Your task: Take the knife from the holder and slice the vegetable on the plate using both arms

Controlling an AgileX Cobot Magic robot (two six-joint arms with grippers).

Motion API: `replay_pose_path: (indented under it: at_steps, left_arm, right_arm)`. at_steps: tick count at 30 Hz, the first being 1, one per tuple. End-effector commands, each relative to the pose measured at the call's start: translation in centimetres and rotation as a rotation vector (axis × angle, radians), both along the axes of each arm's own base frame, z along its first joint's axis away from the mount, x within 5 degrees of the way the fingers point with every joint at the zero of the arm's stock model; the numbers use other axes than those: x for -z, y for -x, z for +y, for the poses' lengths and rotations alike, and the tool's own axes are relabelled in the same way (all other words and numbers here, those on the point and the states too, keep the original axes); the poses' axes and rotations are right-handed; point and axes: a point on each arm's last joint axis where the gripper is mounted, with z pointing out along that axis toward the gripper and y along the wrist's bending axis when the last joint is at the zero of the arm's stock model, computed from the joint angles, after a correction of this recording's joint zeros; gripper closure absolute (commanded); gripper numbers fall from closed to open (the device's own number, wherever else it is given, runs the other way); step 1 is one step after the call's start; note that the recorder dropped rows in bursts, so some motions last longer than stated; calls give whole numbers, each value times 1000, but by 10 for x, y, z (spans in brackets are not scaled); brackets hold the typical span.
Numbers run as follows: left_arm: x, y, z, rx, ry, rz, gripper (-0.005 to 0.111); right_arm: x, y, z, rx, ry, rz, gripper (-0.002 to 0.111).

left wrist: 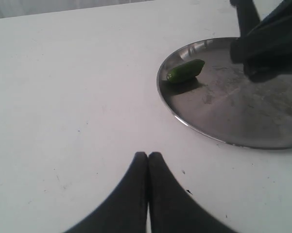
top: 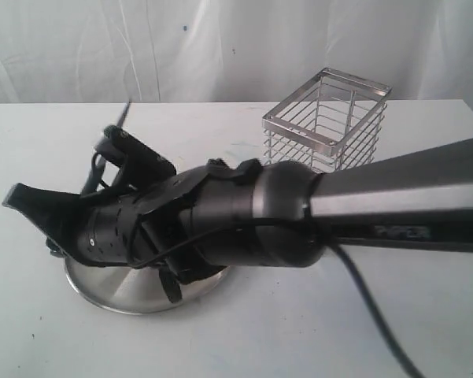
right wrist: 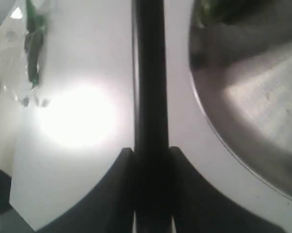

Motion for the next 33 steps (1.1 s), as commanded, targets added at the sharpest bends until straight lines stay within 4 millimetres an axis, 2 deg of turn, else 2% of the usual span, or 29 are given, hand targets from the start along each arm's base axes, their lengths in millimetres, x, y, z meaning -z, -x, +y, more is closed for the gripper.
replay_pose_path:
  at_steps: [1,4,8,11,14,16,18,22,26,33]
  left_arm:
    - [1,0,0,4,3,-3,107]
    - [1,0,0,4,3,-3,107]
    - [1,0,0,4,3,-3,107]
    - [1,0,0,4,3,-3,107]
    - [1,0,0,4,3,-3,107]
    - [1,0,0,4,3,-3,107]
    - [1,0,0,4,3,-3,107]
    - [1,0,0,4,3,-3,107]
    - [1,0,0,4,3,-3,107]
    - [1,0,0,4,3,-3,107]
  right_arm:
    - [-38,10,-20,-156,54,-239,108]
    - [-44,13,-36,-211,61,-270,108]
    - [-26,13,-62,-334,160,-299,108]
    - [-13,19,-80,-500,219,-201,108]
    - [-4,26,-101,-648,430,-48,108]
    - [-5,27,-118,-675,631,-1,108]
    - [-15,27,-131,-699,764,-7,108]
    - [-39,31,-146,-746,871,-22,108]
    - [-43,35,-157,-789,965,27,108]
    - [-53,26,-150,-711,895,-150,108]
